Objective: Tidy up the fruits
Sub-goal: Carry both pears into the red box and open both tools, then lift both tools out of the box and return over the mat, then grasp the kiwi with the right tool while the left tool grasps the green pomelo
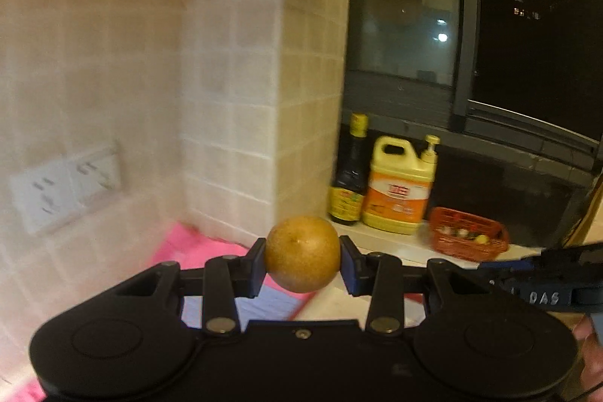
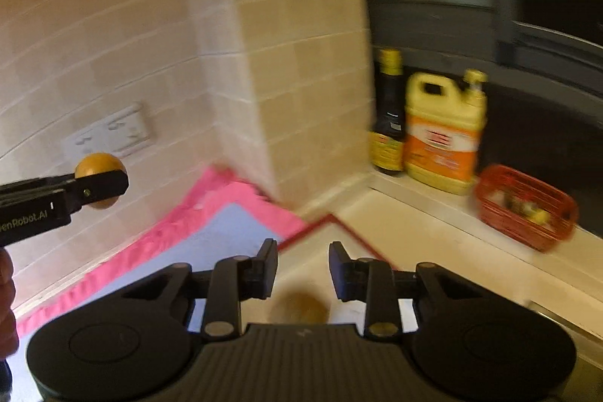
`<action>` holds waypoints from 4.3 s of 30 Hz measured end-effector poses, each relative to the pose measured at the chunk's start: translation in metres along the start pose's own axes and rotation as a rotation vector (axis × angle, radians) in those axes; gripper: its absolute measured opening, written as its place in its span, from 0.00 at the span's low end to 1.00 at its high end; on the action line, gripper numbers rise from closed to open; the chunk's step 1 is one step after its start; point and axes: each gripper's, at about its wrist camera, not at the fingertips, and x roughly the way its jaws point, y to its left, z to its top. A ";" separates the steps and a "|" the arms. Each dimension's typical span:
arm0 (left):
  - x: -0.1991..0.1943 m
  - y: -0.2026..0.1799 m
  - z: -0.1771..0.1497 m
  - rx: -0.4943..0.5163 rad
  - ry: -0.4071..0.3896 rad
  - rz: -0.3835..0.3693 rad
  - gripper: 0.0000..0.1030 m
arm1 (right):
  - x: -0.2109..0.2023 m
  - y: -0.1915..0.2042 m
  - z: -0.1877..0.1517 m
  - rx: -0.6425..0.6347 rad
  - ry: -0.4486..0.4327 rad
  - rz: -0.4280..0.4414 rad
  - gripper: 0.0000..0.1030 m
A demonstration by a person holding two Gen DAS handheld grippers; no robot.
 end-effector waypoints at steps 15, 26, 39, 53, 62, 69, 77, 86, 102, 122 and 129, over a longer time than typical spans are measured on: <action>0.166 -0.026 -0.107 -0.086 0.452 -0.135 0.46 | 0.105 -0.069 -0.071 0.051 0.346 0.033 0.35; 0.209 -0.034 -0.128 -0.038 0.544 -0.137 0.46 | 0.145 -0.060 -0.089 0.082 0.417 0.052 0.35; 0.207 -0.029 -0.125 -0.029 0.533 -0.133 0.46 | 0.146 -0.039 -0.107 0.143 0.531 0.211 0.69; 0.222 -0.037 -0.136 -0.014 0.601 -0.176 0.71 | 0.151 -0.043 -0.108 0.152 0.548 0.208 0.69; 0.208 -0.031 -0.130 -0.025 0.560 -0.166 0.72 | 0.149 -0.044 -0.105 0.159 0.546 0.204 0.69; 0.187 -0.025 -0.121 -0.030 0.519 -0.146 0.72 | 0.141 -0.044 -0.101 0.149 0.532 0.211 0.69; 0.141 -0.013 -0.117 -0.058 0.449 -0.111 0.72 | 0.125 -0.035 -0.093 0.113 0.495 0.213 0.70; 0.070 0.016 -0.113 -0.108 0.351 -0.042 0.72 | 0.101 -0.002 -0.081 0.024 0.452 0.222 0.70; -0.100 0.127 -0.122 -0.251 0.165 0.310 0.77 | 0.079 0.117 -0.054 -0.215 0.365 0.341 0.71; -0.185 0.228 -0.172 -0.415 0.171 0.532 0.77 | 0.118 0.261 -0.064 -0.354 0.408 0.472 0.75; -0.151 0.253 -0.210 -0.500 0.259 0.450 0.77 | 0.140 0.274 -0.093 -0.364 0.481 0.438 0.75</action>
